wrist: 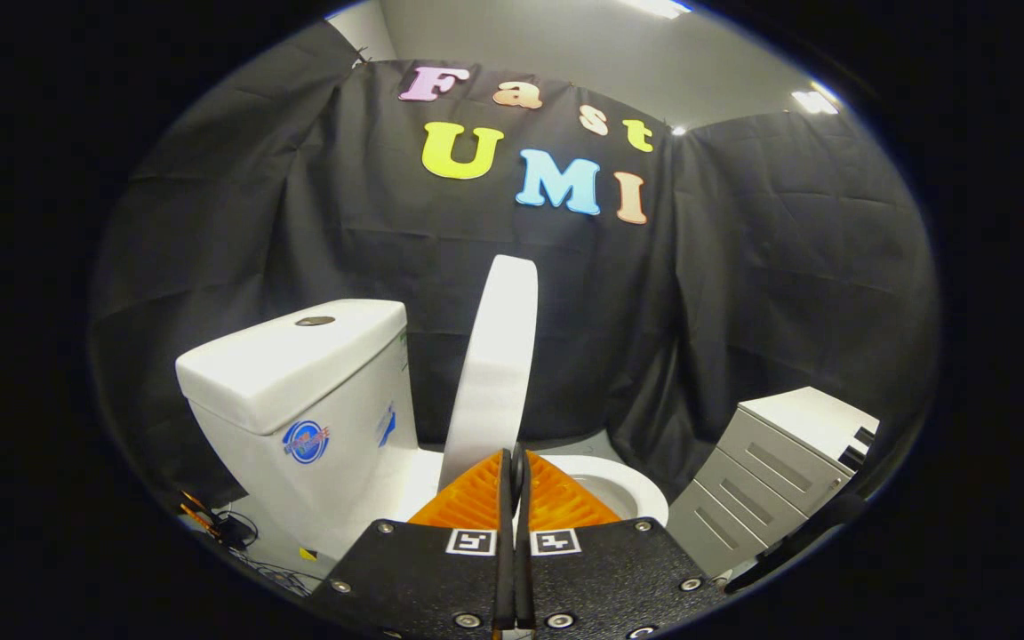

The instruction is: Open the toilet lid.

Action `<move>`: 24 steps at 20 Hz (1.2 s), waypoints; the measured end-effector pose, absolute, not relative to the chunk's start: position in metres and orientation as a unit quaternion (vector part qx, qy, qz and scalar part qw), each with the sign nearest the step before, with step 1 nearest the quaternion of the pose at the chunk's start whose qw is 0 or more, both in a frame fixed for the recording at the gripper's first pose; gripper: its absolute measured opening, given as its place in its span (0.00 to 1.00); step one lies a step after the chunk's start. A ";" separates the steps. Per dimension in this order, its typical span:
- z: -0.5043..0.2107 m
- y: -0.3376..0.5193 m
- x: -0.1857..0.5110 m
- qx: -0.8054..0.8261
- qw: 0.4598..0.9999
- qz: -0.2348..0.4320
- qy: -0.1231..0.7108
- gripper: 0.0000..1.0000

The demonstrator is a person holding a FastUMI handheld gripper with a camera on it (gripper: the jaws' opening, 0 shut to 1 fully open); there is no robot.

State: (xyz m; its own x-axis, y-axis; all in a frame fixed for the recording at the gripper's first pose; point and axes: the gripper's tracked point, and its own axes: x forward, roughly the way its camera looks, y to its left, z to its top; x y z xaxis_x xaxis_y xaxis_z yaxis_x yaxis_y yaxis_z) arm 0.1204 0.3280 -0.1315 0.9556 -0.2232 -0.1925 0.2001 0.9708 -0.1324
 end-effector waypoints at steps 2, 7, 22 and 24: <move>-0.131 0.336 0.123 -0.058 0.988 -0.100 0.103 0.00; -0.132 0.359 0.124 -0.047 0.991 -0.075 0.099 0.00; -0.132 0.419 0.133 -0.043 0.994 -0.004 0.100 0.00; -0.131 0.420 0.132 -0.049 0.994 -0.008 0.100 0.00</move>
State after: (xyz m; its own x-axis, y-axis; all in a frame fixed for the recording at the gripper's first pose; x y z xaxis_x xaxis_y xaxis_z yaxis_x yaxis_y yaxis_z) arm 0.1317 0.4195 -0.1312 0.9800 -0.0251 -0.1976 0.0053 0.9950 -0.0997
